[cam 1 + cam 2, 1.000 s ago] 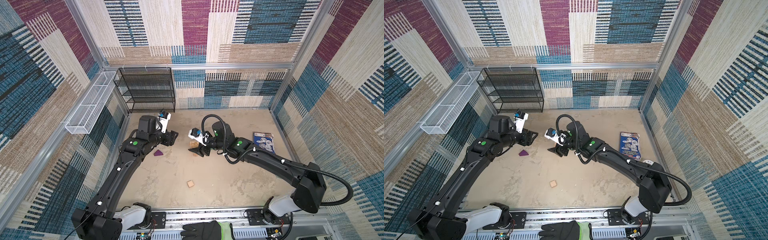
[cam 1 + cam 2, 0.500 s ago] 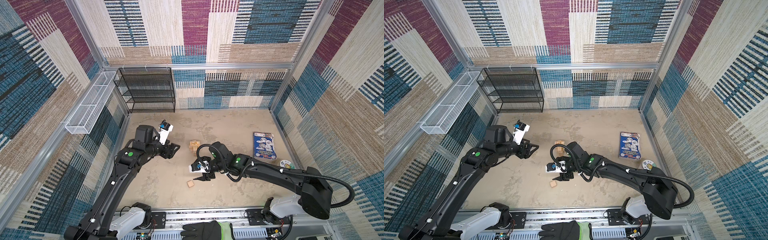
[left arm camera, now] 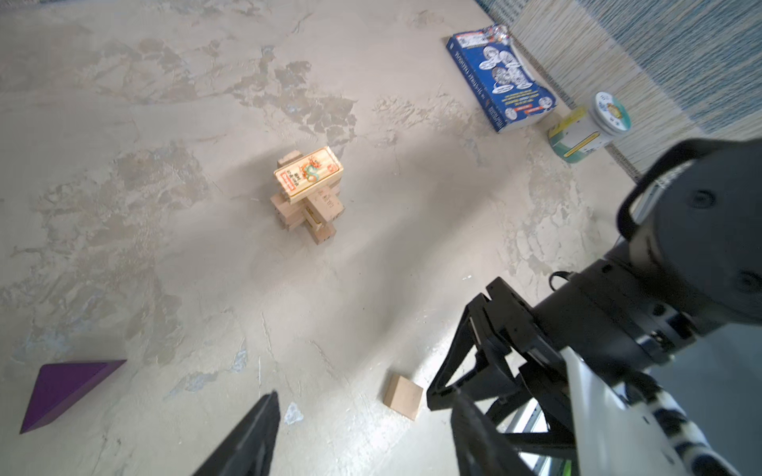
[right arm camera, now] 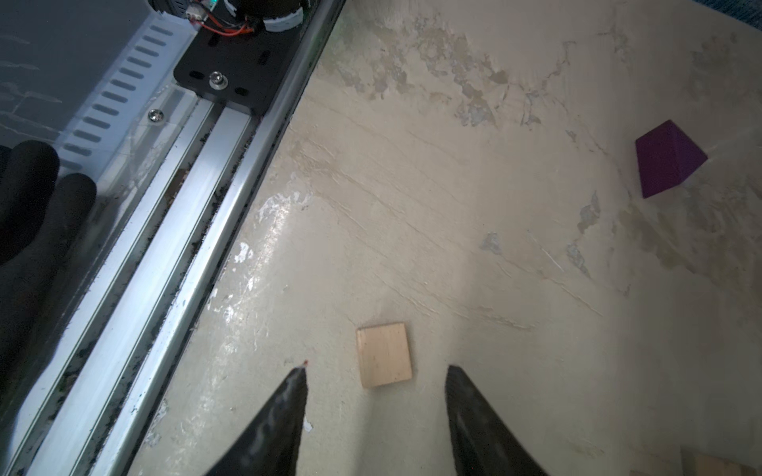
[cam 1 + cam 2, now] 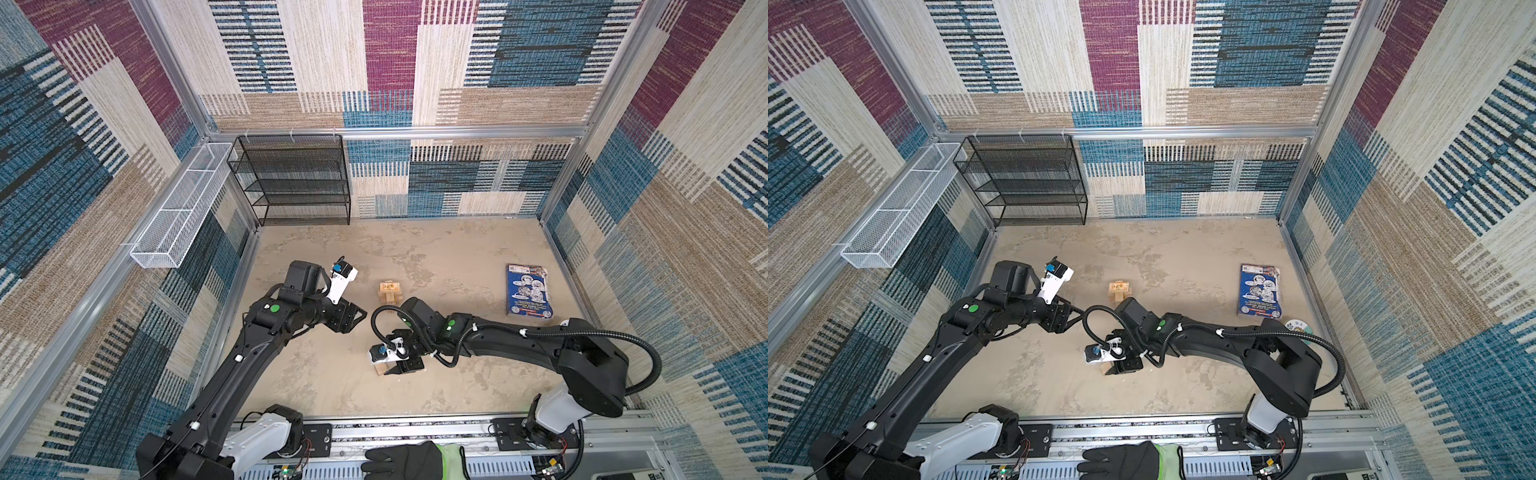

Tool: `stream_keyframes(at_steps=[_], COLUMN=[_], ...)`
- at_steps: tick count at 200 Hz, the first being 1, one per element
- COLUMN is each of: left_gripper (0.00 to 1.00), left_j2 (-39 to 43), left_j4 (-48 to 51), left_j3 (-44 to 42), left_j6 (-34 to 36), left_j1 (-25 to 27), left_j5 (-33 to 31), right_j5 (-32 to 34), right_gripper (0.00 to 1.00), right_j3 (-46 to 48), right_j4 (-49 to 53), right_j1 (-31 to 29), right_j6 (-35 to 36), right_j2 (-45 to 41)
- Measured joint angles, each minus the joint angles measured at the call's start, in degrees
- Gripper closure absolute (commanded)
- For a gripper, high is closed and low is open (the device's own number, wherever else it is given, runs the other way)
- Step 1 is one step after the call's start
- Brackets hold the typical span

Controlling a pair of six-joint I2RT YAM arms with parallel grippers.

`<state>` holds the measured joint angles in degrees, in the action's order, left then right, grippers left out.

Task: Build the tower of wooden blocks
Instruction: 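Move the right gripper over the plain wooden cube nearer the robot and close on it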

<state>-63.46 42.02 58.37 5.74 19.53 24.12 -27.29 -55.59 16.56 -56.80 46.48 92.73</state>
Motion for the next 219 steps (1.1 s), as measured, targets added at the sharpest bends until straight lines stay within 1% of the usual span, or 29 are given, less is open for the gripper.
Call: stream_keyframes(at_steps=[10,36,55,79,150,219], left_gripper=[0.32,0.34,0.36,0.36,0.36,0.36], left_j2=[-1.7,-6.1,-8.9,-11.0,-12.0,-12.1], left_j4=[0.0,0.7,1.7,2.7,3.8,4.1], left_j3=[0.0,1.1,1.9,2.4,2.8,2.9], left_j6=[0.0,-0.1,-0.4,-1.0,-1.3,-1.3], left_j1=[0.0,0.0,0.0,0.0,0.0,0.0], left_j5=[-0.7,-5.4,-9.0,-12.0,-14.8,-14.9], right_j5=[0.3,0.9,1.1,1.6,3.5,3.8], right_gripper=[0.49,0.53,0.53,0.52,0.53,0.54], right_j3=[-0.1,-0.2,-0.3,-0.3,-1.7,-2.6], right_j4=[0.0,0.0,0.0,-0.1,-1.0,-1.2], right_j1=[-0.1,-0.1,-0.1,-0.1,-0.1,-0.2], right_j6=[-0.2,-0.7,-1.0,-1.0,-0.3,0.1], right_j2=[0.8,3.3,4.9,5.9,8.2,9.9])
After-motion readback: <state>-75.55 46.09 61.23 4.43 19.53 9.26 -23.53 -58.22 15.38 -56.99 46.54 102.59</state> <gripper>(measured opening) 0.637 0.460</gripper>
